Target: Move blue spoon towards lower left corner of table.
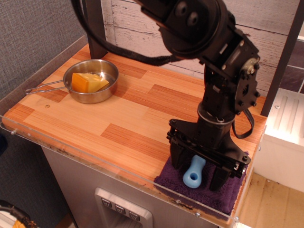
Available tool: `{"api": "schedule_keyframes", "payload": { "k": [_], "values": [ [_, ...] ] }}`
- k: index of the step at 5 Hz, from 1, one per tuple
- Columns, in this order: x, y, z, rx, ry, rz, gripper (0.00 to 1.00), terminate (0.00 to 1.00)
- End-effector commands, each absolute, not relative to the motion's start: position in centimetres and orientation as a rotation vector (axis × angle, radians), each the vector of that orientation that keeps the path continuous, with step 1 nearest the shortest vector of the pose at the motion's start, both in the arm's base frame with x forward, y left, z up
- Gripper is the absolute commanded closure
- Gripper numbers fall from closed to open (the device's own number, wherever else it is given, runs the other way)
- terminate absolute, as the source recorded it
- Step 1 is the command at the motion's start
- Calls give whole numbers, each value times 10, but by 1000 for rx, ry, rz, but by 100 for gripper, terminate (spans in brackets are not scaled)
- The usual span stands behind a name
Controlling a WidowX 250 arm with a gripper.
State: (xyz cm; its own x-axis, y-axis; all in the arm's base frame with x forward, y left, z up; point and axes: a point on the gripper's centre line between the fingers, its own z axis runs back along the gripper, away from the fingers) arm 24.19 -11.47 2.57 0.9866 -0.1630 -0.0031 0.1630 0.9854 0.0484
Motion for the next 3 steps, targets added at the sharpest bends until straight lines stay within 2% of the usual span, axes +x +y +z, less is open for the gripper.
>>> {"api": "schedule_keyframes", "payload": {
  "k": [1, 2, 3],
  "values": [
    [242, -117, 31, 65, -15, -215, 100, 0],
    [244, -118, 40, 70, -39, -227, 100, 0],
    [243, -103, 66, 95, -90, -180, 100, 0]
  ]
}}
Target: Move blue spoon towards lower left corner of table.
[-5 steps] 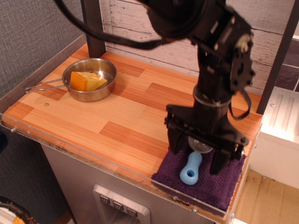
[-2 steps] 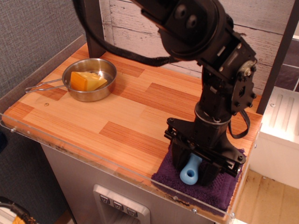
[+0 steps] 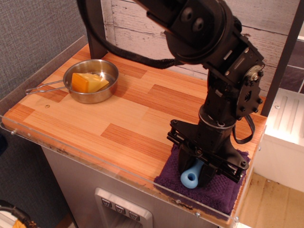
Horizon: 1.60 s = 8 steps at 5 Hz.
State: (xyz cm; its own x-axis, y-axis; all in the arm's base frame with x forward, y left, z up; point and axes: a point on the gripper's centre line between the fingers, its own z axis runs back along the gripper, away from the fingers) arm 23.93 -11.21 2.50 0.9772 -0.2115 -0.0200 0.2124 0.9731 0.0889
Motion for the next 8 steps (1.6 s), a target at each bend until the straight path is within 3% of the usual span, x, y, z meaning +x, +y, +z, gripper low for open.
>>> {"api": "schedule_keyframes", "payload": {
  "k": [1, 3, 4, 7, 8],
  "values": [
    [235, -53, 84, 107, -97, -83, 100, 0],
    [226, 47, 60, 99, 1, 10, 100, 0],
    [237, 82, 43, 109, 34, -49, 100, 0],
    [252, 99, 15, 123, 83, -137, 100, 0],
    [250, 93, 21, 148, 91, -140, 0, 0]
  ]
}}
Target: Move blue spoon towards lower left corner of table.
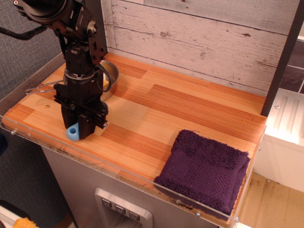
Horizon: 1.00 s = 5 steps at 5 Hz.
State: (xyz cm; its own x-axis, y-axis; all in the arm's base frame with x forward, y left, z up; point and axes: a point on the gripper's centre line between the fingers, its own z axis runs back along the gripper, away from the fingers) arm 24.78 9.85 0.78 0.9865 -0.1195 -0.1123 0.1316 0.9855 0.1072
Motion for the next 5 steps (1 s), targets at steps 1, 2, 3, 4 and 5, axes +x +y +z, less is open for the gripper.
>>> {"api": "schedule_keyframes", "payload": {
  "k": [1, 2, 3, 4, 5],
  "values": [
    [250, 88, 31, 162, 53, -138, 0, 0],
    [248, 85, 49, 171, 0, -120, 0, 0],
    [246, 74, 78, 173, -74, -100, 0, 0],
    [246, 60, 92, 119, -109, -99, 0, 0],
    [249, 52, 87, 80, -106, -119, 0, 0]
  ]
}}
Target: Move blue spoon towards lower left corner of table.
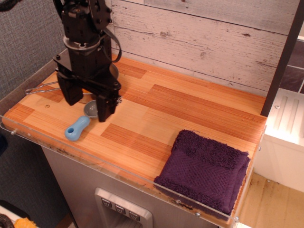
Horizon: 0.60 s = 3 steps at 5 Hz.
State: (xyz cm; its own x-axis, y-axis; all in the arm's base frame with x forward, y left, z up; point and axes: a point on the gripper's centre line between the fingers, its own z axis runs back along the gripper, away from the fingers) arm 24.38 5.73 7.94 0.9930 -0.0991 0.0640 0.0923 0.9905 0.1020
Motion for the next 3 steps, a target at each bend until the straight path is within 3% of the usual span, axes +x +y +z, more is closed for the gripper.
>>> {"api": "schedule_keyframes", "payload": {
  "k": [1, 2, 3],
  "values": [
    [250, 49, 85, 73, -103, -126, 0, 0],
    [250, 49, 85, 73, -103, -126, 0, 0],
    [250, 49, 85, 73, -103, -126, 0, 100]
  ]
}}
